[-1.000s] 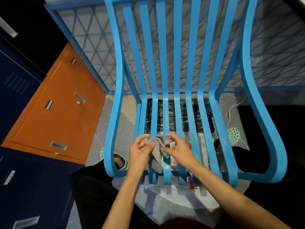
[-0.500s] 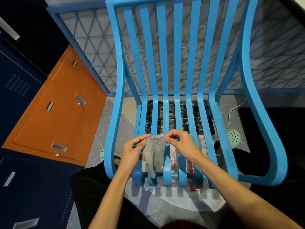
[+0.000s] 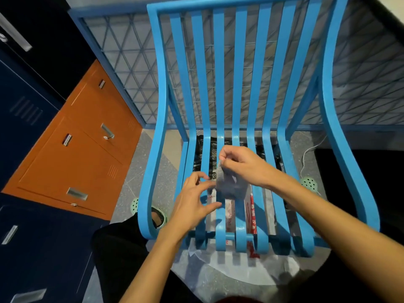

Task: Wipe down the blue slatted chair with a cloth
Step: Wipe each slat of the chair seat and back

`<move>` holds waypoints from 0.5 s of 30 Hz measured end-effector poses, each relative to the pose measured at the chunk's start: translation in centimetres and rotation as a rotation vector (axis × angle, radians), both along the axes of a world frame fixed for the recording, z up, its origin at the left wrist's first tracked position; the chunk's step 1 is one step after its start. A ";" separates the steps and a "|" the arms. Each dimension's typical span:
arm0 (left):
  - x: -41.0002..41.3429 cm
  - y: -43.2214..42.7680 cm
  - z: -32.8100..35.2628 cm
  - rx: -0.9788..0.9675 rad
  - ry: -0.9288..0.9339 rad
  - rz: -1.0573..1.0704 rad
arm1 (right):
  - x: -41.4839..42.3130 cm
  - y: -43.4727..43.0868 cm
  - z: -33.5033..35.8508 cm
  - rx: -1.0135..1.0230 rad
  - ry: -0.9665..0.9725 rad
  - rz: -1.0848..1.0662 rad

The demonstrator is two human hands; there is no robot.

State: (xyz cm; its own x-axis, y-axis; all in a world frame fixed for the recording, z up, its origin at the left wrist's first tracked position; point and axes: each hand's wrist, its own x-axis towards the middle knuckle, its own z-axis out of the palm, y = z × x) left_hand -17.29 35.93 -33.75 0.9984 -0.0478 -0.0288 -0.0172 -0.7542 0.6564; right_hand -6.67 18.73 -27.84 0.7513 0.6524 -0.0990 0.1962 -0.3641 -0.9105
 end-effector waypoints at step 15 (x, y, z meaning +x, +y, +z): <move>4.8 -1.1 0.9 -0.690 0.052 0.523 | -3.6 -4.5 -1.2 -0.336 -0.299 0.170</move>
State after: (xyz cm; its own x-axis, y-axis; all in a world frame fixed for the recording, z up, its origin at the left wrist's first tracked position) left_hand -12.52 34.82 -32.83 0.8955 0.3932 -0.2086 0.2631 -0.0897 0.9606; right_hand -10.23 14.26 -29.09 0.6641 0.7379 -0.1209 0.5143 -0.5681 -0.6424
